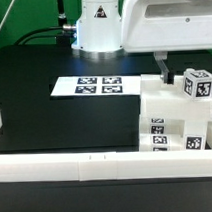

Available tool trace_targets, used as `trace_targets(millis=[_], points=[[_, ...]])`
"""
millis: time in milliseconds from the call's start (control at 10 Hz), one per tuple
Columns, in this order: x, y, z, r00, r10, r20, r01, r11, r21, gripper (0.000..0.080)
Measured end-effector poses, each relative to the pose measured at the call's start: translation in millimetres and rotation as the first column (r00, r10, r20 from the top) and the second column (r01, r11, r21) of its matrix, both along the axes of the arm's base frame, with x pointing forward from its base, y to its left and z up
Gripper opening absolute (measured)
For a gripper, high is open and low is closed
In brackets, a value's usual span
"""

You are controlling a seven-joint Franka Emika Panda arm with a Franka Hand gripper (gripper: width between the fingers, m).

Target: Assemble chair

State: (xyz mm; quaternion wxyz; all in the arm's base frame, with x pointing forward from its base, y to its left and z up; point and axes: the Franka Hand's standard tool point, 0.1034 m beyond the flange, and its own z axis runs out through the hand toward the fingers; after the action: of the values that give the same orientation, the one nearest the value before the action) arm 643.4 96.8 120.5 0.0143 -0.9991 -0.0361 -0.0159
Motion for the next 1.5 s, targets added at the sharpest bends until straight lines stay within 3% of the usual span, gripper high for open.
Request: trace_targets(millis=[200,400,600,700,1000,1300,1400,1500], points=[[-0.1,0.0,-0.1,1.0,0.004,0.0,-0.004,1.0,0.001,0.0637],[0.0,0.2,0.0,1.0,-0.03,-0.001,0.03,1.0,0.002,0.0277],[0.2,0.7,-0.2,0.998,-0.067,0.0,0.067,0.998,0.01,0.0281],[1.7,1.4,-0.3,0.976,-0.219,-0.002,0.219,0.975,0.04,0.0281],[2.1,-0.7,-0.3,0.863,-0.504,-0.026,0.504,0.862,0.049,0.0281],[4.1,-8.6,-0.4,0.765,-0.643,-0.024,0.644,0.764,0.05,0.0282],[3.5,-8.9,-0.1,0.784,-0.621,-0.024,0.621,0.782,0.046,0.0282],[4.2,-7.8,3.7,0.826,-0.564,-0.023,0.564,0.824,0.044,0.0355]])
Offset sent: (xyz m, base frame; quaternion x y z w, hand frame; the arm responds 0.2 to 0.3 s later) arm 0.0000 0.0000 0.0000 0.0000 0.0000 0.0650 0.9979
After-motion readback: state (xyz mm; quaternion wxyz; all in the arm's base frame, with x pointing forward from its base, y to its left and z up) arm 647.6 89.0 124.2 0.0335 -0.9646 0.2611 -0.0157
